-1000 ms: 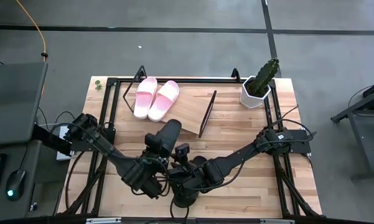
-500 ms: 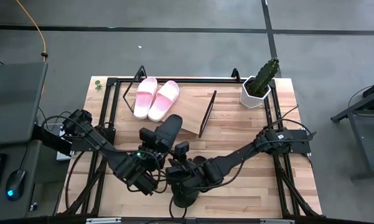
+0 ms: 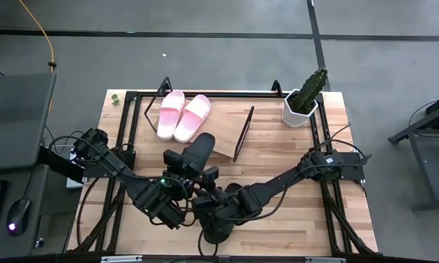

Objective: Pick and place slides into the shelf
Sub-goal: Put the left black slide on the shelf

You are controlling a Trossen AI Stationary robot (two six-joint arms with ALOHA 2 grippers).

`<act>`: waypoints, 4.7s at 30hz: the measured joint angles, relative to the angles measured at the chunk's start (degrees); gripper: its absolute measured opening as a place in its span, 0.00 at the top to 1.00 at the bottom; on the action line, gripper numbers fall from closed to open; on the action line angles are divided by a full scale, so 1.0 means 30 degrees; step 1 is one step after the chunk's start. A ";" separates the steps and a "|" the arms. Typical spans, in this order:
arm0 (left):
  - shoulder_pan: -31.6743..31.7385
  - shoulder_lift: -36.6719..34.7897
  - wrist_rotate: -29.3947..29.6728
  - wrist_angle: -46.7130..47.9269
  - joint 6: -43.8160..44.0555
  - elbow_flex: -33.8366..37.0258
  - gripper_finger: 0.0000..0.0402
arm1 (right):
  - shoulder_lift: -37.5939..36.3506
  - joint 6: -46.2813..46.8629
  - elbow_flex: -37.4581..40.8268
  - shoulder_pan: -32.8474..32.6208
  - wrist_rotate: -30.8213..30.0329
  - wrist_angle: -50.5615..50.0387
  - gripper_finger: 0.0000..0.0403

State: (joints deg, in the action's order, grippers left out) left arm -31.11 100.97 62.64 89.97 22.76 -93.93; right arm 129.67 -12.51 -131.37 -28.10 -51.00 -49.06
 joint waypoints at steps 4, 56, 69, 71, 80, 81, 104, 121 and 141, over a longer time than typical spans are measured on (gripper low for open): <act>0.0000 0.0000 0.0496 -0.0046 0.0007 0.0000 0.97 | 0.0000 0.0000 0.0000 0.0129 0.0501 0.0172 0.57; 0.0015 -0.0007 -0.1450 -0.0843 -0.1093 -0.0124 0.92 | 0.0007 0.1217 0.0000 0.0811 0.2366 0.0804 0.99; 0.0000 -0.0118 0.0563 0.0080 -0.0311 -0.0095 0.45 | 0.0007 0.1515 0.0000 0.0846 0.2052 0.0030 0.99; 0.0000 -0.0313 0.0613 0.0140 -0.0207 -0.0196 0.39 | 0.0007 0.1351 0.0000 0.0860 0.2045 -0.0046 0.99; -0.0022 -0.3019 0.0069 -0.0039 -0.0310 -0.1371 0.32 | 0.0015 0.1151 0.0022 0.1492 0.1513 -0.1504 0.99; -0.0020 -0.3379 -0.0112 -0.0005 -0.0454 -0.1586 0.32 | 0.0015 0.1158 0.0022 0.1636 0.1627 -0.1610 0.99; -0.0015 -0.7514 -0.3214 0.0001 -0.4018 -0.9732 0.46 | 0.0015 -0.5082 0.0022 0.5007 0.5748 -0.0932 0.99; -0.0015 -0.7621 -0.4548 -0.0081 -0.5037 -1.1104 0.47 | -0.0007 -0.7249 0.1519 0.7442 0.6662 -0.1351 0.99; -0.0015 -0.7621 -0.4753 -0.0087 -0.5009 -1.1103 0.47 | -0.0007 -0.7633 0.5888 0.8097 0.8001 0.2093 0.99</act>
State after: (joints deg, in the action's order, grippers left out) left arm -31.16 78.11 48.38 89.71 7.74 -127.24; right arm 129.64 -35.41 -113.71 -3.81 -26.99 -42.78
